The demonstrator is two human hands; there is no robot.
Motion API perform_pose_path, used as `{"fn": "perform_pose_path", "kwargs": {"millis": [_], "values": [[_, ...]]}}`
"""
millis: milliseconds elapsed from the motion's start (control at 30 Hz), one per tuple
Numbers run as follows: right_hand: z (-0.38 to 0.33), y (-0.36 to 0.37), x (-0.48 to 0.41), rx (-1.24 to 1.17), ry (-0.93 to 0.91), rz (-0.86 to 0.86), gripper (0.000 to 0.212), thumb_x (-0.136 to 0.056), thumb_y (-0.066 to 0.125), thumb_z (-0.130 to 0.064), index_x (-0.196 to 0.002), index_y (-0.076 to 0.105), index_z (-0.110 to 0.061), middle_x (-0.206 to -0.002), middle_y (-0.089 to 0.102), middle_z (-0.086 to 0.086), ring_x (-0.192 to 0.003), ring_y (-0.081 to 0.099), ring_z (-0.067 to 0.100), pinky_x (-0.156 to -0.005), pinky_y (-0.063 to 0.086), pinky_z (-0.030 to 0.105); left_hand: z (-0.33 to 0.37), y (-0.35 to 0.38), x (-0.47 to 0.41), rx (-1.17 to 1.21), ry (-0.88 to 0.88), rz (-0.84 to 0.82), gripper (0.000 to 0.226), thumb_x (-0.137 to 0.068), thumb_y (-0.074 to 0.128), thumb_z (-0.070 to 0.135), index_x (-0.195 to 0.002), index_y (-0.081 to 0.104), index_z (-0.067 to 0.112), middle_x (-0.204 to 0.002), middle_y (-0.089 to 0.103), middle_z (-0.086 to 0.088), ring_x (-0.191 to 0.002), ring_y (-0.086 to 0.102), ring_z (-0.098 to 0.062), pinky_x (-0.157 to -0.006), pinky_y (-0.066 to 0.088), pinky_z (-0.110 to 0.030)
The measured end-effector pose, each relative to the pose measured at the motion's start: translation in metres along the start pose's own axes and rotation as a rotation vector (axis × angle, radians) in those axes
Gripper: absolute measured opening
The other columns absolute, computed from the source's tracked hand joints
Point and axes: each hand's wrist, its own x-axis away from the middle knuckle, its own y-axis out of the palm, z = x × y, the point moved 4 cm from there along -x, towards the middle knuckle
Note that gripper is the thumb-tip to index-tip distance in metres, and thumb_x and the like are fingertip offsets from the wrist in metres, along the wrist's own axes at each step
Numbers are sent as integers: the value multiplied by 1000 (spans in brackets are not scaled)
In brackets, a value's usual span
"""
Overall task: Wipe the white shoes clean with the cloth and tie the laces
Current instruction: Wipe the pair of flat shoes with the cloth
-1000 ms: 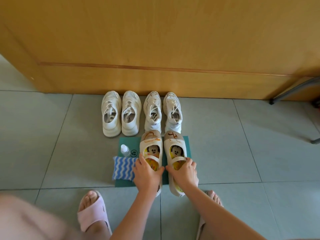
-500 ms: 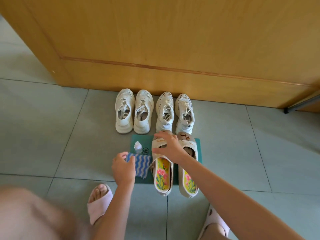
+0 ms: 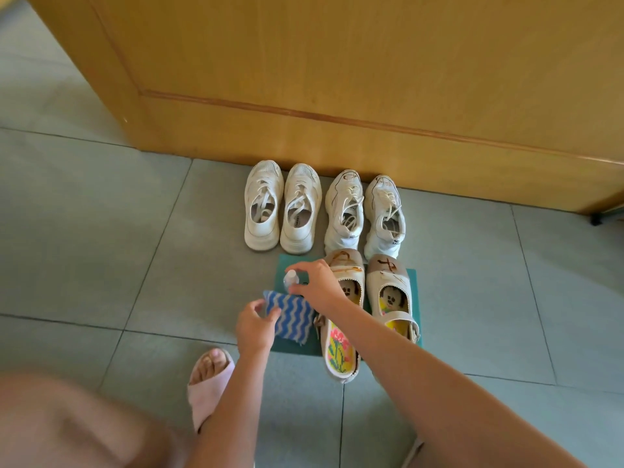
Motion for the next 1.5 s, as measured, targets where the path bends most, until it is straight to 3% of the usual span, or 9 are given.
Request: {"fn": "perform_pose_path", "kwargs": {"millis": [100, 233, 367, 567, 733, 900, 1200, 1367, 1500], "values": [[-5, -6, 3, -123, -33, 26, 34, -87, 63, -19, -121, 59, -20, -117, 61, 2, -110, 56, 17, -93, 44, 28, 1, 0, 0, -6, 6, 0, 46, -85, 68, 22, -125, 54, 3, -125, 60, -12, -116, 55, -27, -95, 40, -35], [-21, -44, 25, -456, -95, 60, 11, -95, 52, -20, -104, 58, -21, -93, 62, -7, -84, 57, -3, -76, 41, 14, 5, 5, -1, 20, 11, -49, 44, -85, 68, 17, -123, 55, 1, -120, 62, -15, -109, 59, -27, -84, 43, -29], [-6, -82, 43, -637, -27, -51, 22, -98, 47, -27, -118, 56, -24, -108, 59, 5, -102, 61, 20, -90, 50, 37, 8, 7, -1, -57, 66, -36, 49, -83, 71, 20, -125, 54, 2, -118, 63, -13, -107, 60, -27, -86, 45, -32], [22, -125, 54, -1027, 25, -31, 27, -98, 44, -20, -122, 54, -12, -107, 57, 6, -97, 60, 24, -96, 47, 50, 1, 5, 0, -158, 141, 41, 45, -78, 75, 32, -113, 63, 7, -103, 68, -10, -93, 63, -27, -76, 52, -38], [42, -140, 61, -1147, 102, -72, 45, -96, 33, -49, -110, 58, -15, -92, 57, 4, -83, 57, 19, -81, 46, 39, 13, -10, 0, -118, 174, 212, 22, -88, 63, 22, -94, 64, 1, -84, 65, -15, -82, 60, -36, -62, 37, -33], [67, -151, 65, -1294, 196, -105, 65, -83, 34, -72, -93, 62, -15, -76, 58, 2, -71, 55, 18, -76, 49, 34, 38, -12, 0, 39, 198, 179, 39, -71, 49, 42, -80, 59, 5, -73, 59, -11, -71, 53, -29, -60, 32, -32], [95, -161, 58, -1223, 272, -101, 56, -82, 43, -69, -77, 62, -16, -78, 55, 3, -69, 55, 18, -70, 51, 33, 55, -9, -1, 36, 219, 181, 26, -89, 60, 24, -100, 63, 1, -93, 65, -13, -85, 59, -29, -68, 38, -31], [98, -162, 54, -1231, 300, -118, 50, -79, 55, -63, -84, 61, -13, -80, 57, 6, -69, 58, 20, -93, 48, 55, 57, -7, 1, 71, 221, 173, 24, -89, 61, 23, -99, 62, 2, -92, 65, -13, -82, 58, -26, -69, 41, -32], [97, -164, 56, -1319, 304, -161, 55, -84, 45, -65, -83, 63, -13, -79, 61, 6, -71, 60, 23, -72, 55, 41, 58, -6, 0, 77, 228, 164, 22, -88, 61, 24, -96, 62, 4, -87, 64, -10, -81, 58, -27, -66, 39, -31]]}}
